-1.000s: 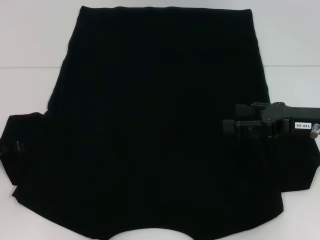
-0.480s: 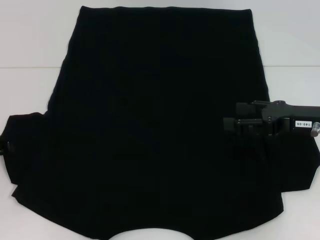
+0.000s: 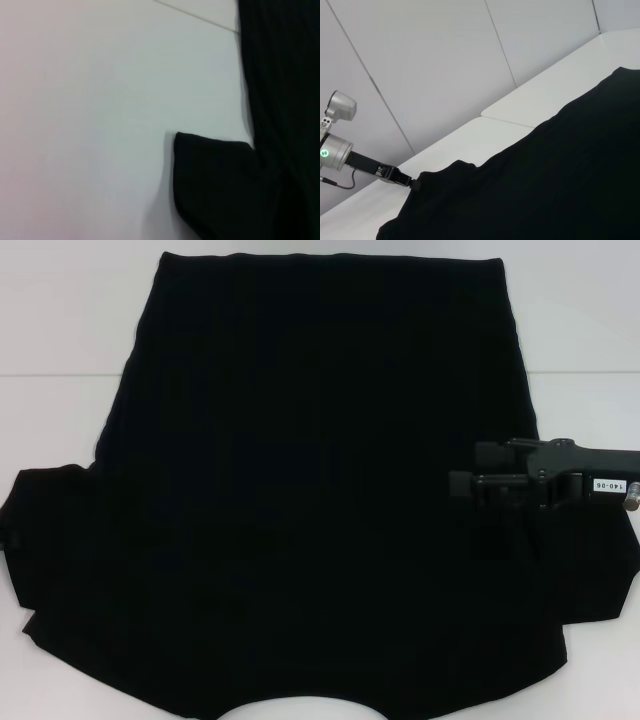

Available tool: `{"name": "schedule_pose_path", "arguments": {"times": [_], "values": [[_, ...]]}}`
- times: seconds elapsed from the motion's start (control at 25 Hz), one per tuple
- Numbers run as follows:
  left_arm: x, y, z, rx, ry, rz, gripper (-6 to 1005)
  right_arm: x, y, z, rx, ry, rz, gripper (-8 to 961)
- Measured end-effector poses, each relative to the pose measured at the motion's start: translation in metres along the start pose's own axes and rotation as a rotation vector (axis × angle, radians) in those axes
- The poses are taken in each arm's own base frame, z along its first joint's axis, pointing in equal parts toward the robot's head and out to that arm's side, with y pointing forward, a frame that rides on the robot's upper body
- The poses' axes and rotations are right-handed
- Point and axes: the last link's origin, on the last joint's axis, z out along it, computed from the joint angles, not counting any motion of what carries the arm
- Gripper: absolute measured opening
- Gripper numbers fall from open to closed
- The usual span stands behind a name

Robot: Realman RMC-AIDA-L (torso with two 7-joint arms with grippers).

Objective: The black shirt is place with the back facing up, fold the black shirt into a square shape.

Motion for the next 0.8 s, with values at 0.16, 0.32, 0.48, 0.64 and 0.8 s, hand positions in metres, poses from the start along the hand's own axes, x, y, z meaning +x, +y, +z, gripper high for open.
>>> {"name": "schedule_pose_path", "arguments": {"times": [0.16,0.32,0.48,0.64,0.8], "values": [[0.007,-0.006,-0.003,0.031,0.042,-0.001,23,0.000,0.000,0.000,0.002,-0.004,-0.001,917],[0.015,-0.009,-0.006,0.055,0.073,0.006,32,0.000,0.000,0.000,0.002,-0.006,0.003,916],[0.025,-0.011,-0.008,0.082,0.110,0.019,40,0.000,0.000,0.001,0.001,-0.007,0.007,916],[0.033,-0.009,-0.007,0.093,0.130,0.042,49,0.001,0.001,0.002,0.000,-0.007,0.008,916],[0.040,-0.007,-0.007,0.104,0.149,0.064,57,0.001,0.001,0.002,-0.001,-0.007,0.009,916]]}}
